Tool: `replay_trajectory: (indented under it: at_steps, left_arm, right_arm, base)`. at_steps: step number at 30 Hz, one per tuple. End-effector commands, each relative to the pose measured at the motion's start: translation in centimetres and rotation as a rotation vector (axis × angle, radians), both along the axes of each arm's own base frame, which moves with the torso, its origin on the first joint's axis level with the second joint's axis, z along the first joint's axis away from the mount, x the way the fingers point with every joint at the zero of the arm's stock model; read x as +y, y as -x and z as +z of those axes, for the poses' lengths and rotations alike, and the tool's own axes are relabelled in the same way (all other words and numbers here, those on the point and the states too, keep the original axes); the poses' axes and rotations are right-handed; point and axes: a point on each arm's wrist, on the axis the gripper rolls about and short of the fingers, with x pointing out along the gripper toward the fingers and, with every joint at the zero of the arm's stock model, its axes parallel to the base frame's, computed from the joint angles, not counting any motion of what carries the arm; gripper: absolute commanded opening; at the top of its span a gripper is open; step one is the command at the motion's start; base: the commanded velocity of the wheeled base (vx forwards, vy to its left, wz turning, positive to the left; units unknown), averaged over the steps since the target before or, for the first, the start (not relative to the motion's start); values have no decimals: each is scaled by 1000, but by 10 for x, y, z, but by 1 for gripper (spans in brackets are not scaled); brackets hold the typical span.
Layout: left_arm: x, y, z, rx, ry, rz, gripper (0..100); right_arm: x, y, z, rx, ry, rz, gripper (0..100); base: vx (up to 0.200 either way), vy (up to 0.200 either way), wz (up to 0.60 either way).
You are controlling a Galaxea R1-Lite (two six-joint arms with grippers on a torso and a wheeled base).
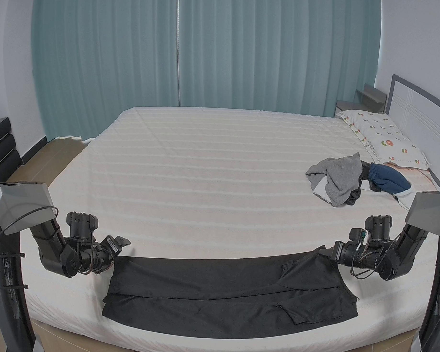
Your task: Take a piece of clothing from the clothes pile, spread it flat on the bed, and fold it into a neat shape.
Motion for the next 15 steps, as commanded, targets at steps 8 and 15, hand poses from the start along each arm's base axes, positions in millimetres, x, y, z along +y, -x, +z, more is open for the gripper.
replay_trajectory:
  at_steps: [8,15]
  left_arm:
    - [0,0,-1,1,0,1,100]
    - [0,0,-1,1,1,0,100]
  right_arm:
    - [-3,-10,-18,33,14,-19,100]
    - [-1,-17,5,-29,27,-40,100]
  base:
    - [0,0,0]
    - [0,0,0]
